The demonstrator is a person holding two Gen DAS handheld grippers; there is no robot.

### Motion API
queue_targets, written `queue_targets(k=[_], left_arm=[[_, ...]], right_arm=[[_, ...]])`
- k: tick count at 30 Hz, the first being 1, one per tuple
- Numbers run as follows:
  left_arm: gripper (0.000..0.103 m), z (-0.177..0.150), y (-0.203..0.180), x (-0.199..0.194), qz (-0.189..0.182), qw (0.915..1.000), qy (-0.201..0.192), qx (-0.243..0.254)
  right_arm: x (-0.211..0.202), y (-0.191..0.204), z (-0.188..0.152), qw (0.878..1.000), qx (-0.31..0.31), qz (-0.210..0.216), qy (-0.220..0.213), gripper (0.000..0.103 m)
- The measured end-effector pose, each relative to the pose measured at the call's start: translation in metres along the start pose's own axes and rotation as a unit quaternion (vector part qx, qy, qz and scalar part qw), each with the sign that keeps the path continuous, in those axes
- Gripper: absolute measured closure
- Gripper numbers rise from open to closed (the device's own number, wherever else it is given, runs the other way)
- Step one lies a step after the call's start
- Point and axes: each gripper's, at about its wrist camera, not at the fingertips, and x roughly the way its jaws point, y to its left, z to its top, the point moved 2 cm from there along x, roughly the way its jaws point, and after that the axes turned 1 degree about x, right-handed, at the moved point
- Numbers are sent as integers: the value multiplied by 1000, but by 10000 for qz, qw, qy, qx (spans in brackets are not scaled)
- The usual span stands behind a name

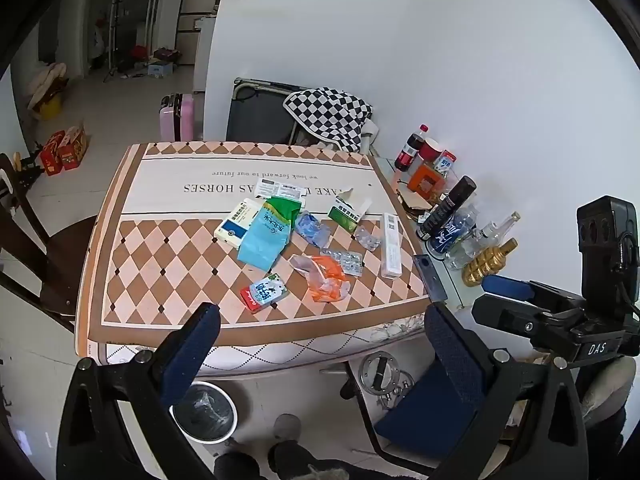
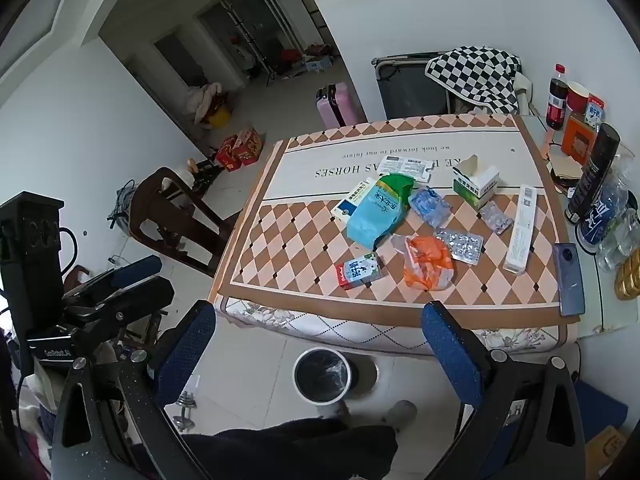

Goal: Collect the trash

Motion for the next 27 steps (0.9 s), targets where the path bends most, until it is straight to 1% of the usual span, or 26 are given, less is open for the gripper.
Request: queue_targets(k=[27], left_arm=[[0, -1, -6, -1, -83, 10000, -12, -30]], right_arm=[[-4, 1, -3, 10000, -32, -35, 11, 0]])
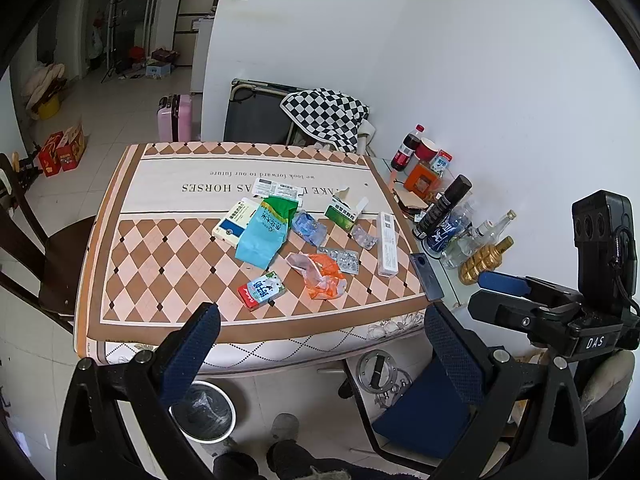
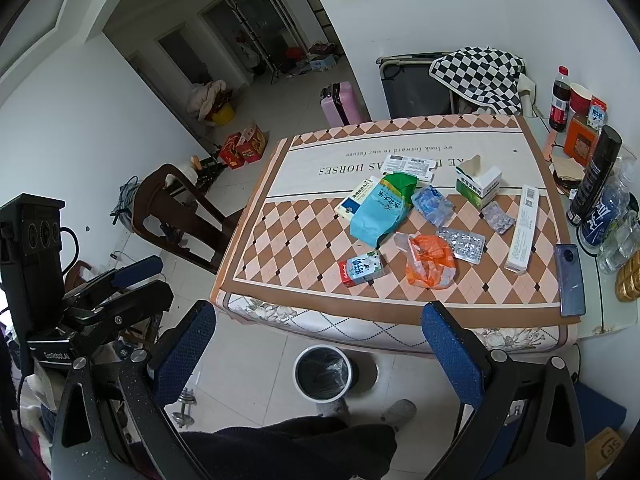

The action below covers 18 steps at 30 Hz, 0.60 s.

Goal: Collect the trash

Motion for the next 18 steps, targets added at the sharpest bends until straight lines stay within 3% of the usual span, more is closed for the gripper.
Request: queue_targets(k=[18], left_arm=[[0, -2, -1, 1, 20, 10000, -4, 0]], right_arm=[[2, 1, -1, 10000, -10, -1, 17, 0]])
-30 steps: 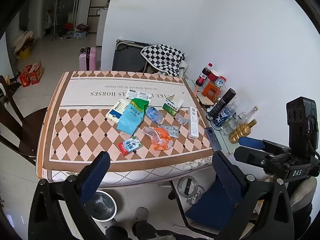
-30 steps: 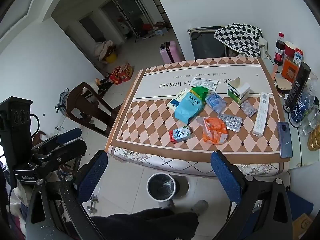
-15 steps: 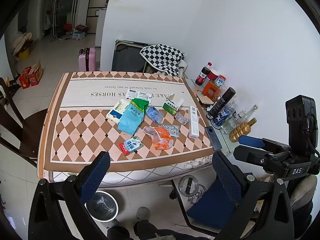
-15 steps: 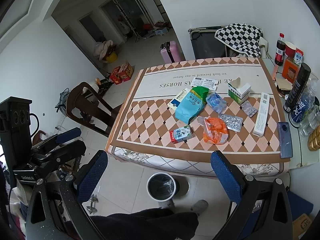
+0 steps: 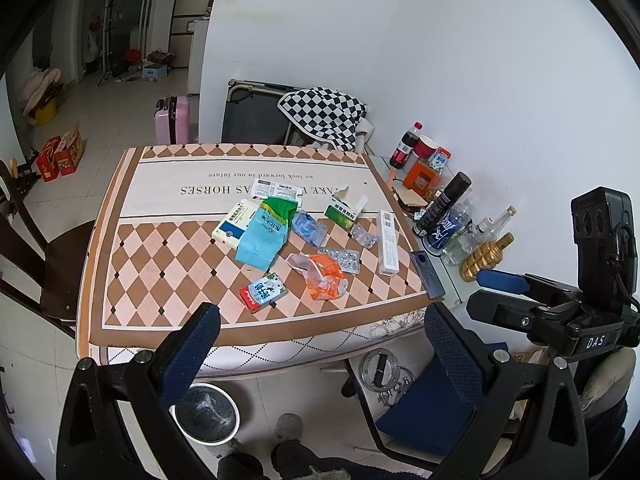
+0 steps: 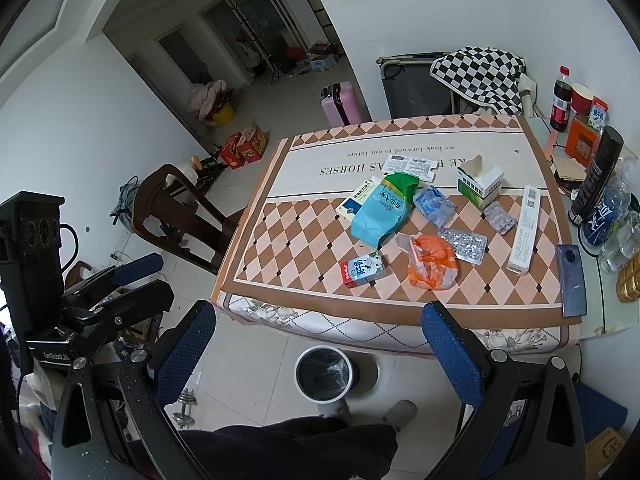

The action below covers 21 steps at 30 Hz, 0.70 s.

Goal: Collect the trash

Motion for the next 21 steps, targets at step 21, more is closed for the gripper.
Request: queue_targets(k=[21], left_arm=[[0, -2, 0, -1, -19, 10000, 26, 22]], right_arm=[[-1, -5, 0, 10000, -3, -8, 9, 0]])
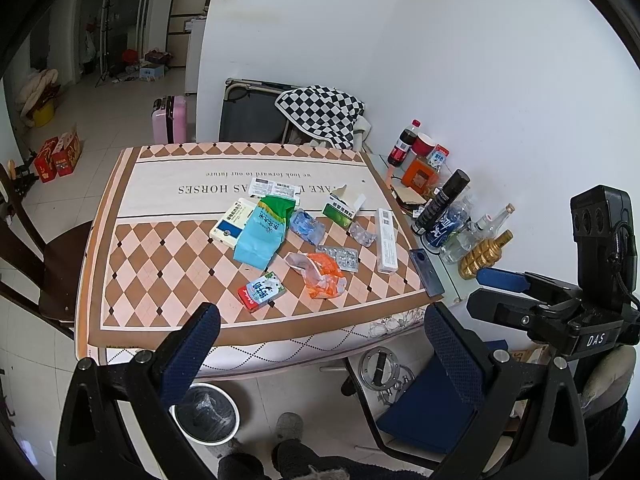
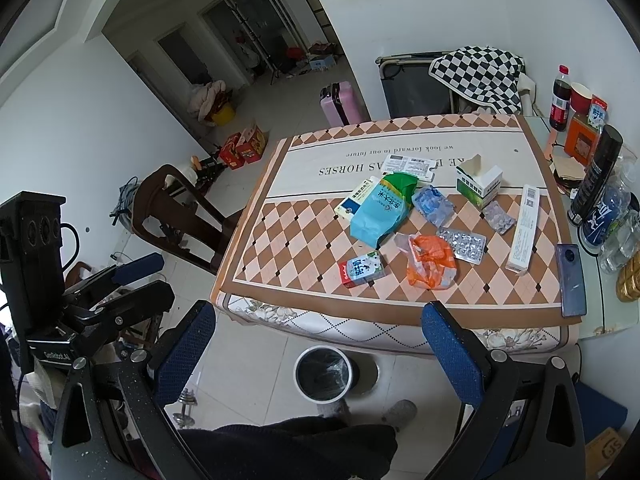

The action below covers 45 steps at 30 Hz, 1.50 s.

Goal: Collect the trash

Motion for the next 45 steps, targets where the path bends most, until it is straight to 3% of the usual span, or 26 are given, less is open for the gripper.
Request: queue_targets(k=[22, 24, 27, 31, 34, 37, 45], left_arm=[[0, 7, 4, 24, -202, 9996, 174, 10], [0, 9, 5, 26, -176, 9997, 192, 37], [0, 13, 9, 36, 59, 9997, 234, 99], [0, 21, 29, 59, 824, 9960, 217, 267], [0, 32, 52, 89, 1268, 9906, 310, 410], [0, 43, 76, 122, 1426, 9873, 546, 442], [0, 70, 95, 232, 1503, 9750, 1410, 835]], right_arm=[[6, 6, -5, 9999, 56, -61, 105, 0], [11, -7, 5, 9999, 99, -68, 96, 0], [13, -11, 8, 9997, 223, -107, 16, 0], [22, -22, 12, 9972, 612, -419, -124, 0], [33, -37, 17, 9911, 1060, -764, -258, 0], [49, -56, 22, 9810, 1498, -1183, -353, 0], [119, -155, 34, 9396, 2616, -2198, -171, 0]])
